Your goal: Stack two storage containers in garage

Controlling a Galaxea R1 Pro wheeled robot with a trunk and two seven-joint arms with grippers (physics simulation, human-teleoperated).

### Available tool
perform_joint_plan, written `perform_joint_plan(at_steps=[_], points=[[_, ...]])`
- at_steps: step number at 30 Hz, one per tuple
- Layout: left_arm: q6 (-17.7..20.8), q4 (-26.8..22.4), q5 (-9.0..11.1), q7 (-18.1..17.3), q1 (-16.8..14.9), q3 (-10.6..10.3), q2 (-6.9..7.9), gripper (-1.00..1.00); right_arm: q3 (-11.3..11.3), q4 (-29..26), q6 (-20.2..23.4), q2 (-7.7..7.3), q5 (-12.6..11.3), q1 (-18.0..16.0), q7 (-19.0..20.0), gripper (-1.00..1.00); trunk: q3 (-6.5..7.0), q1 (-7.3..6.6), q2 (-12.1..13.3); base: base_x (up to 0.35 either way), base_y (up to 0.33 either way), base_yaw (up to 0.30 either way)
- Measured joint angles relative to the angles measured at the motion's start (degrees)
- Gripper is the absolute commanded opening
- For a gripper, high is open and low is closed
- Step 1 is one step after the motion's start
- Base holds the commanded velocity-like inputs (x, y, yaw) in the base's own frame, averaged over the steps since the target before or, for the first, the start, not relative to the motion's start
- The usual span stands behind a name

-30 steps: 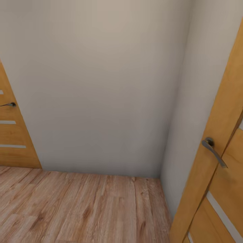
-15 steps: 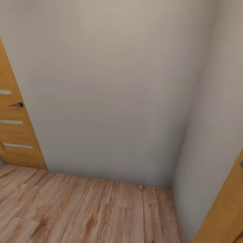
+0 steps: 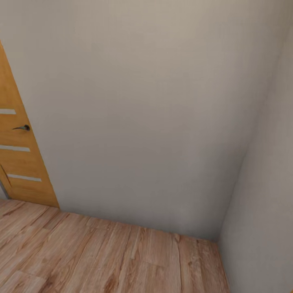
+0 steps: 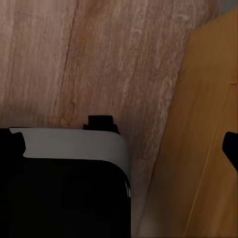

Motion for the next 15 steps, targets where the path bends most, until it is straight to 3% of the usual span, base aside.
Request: perform_joint_plan(at_steps=[15], points=[[0.0, 0.02, 0.01, 0.0, -0.03, 0.0, 0.03, 1.0, 0.08, 0.0, 0.02, 0.05, 0.0, 0.0, 0.02, 1.0, 0.0, 0.0, 0.0, 0.304, 0.149, 0.012]])
